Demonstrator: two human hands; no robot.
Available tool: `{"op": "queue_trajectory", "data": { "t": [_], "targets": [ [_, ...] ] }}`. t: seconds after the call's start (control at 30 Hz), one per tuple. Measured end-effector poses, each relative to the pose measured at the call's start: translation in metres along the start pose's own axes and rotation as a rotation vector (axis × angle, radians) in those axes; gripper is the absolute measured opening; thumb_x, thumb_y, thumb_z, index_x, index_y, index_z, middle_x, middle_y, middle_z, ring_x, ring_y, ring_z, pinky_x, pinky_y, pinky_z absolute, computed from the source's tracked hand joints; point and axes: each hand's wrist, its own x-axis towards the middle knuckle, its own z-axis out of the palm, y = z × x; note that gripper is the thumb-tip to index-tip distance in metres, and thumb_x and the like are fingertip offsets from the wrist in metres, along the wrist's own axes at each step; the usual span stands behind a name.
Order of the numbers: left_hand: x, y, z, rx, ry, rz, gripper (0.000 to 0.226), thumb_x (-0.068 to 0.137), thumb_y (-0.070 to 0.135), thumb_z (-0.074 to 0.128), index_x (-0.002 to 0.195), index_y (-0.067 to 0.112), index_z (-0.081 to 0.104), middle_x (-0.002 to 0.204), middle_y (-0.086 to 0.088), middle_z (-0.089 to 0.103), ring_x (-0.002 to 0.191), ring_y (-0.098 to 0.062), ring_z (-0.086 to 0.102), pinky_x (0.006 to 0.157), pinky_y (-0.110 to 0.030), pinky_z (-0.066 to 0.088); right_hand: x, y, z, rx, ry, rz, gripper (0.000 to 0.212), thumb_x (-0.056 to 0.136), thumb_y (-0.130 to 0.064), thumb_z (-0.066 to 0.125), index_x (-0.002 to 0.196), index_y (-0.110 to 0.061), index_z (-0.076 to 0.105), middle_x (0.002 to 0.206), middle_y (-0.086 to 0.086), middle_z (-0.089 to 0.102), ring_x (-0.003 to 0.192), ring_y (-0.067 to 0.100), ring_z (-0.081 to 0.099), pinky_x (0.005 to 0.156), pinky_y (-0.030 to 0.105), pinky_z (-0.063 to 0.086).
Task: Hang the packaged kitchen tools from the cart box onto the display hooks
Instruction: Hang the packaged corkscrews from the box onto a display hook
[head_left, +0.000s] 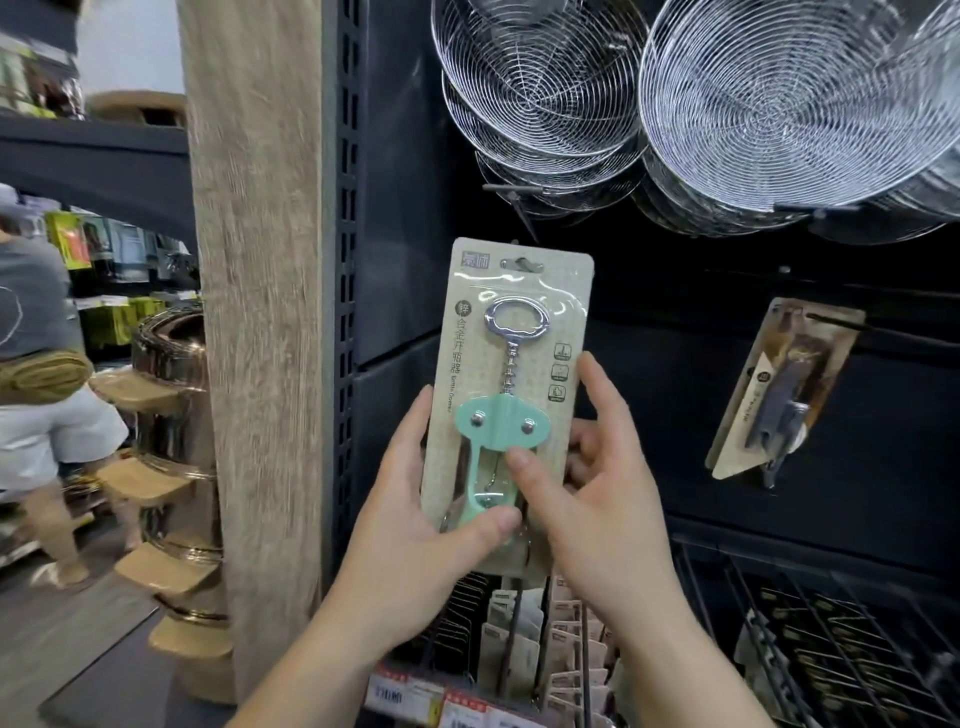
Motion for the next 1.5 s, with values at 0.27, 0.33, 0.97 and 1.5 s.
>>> {"op": "queue_trajectory", "data": {
  "t": [0.27, 0.33, 0.97, 1.5],
  "targets": [
    [0.017, 0.005, 0.003, -0.058, -0.046, 0.025, 0.080, 0.080, -0.005, 0.071, 0.130, 0.055, 0.051, 0.127, 0.010, 0.070, 0.118, -0.011, 0.067, 0.088, -0.021, 0.055, 0.019, -0.008, 0.000, -0.034, 0.030, -0.020, 0.081, 0.087, -0.014, 0.073, 0.147, -0.049, 0.031, 0.106, -0.008, 0.070, 0.095, 0.002, 0.070, 0.085, 0.028, 0.059],
    [0.017, 0.004, 0.003, -0.081, -0.059, 0.024, 0.076, 0.080, -0.001, 0.076, 0.113, 0.066, 0.059, 0.125, 0.010, 0.071, 0.116, -0.009, 0.068, 0.086, -0.019, 0.055, 0.020, -0.007, 0.001, -0.042, 0.025, -0.013, 0.080, 0.088, -0.013, 0.072, 0.147, -0.048, 0.031, 0.107, -0.009, 0.070, 0.095, 0.000, 0.070, 0.086, 0.028, 0.059],
    [0.045, -0.062, 0.006, 0.434, 0.144, -0.256, 0.093, 0.082, 0.044, 0.077, 0.157, 0.029, 0.025, 0.155, 0.002, 0.033, 0.142, -0.015, 0.038, 0.118, -0.045, 0.035, 0.050, 0.050, 0.010, -0.382, 0.148, 0.033, 0.083, 0.091, -0.028, 0.069, 0.153, -0.046, 0.017, 0.138, -0.007, 0.044, 0.111, 0.000, 0.053, 0.095, 0.030, 0.052],
    [-0.100, -0.107, 0.176, 0.827, -0.767, -0.035, 0.071, 0.092, 0.066, 0.041, 0.154, 0.033, 0.030, 0.165, 0.001, 0.016, 0.152, -0.022, 0.005, 0.125, -0.043, 0.001, -0.222, 0.081, -0.185, -0.962, 0.443, 0.658, 0.076, 0.088, -0.034, 0.072, 0.152, -0.033, 0.032, 0.155, 0.008, 0.034, 0.142, 0.018, 0.030, 0.111, 0.012, 0.024]
  ]
}}
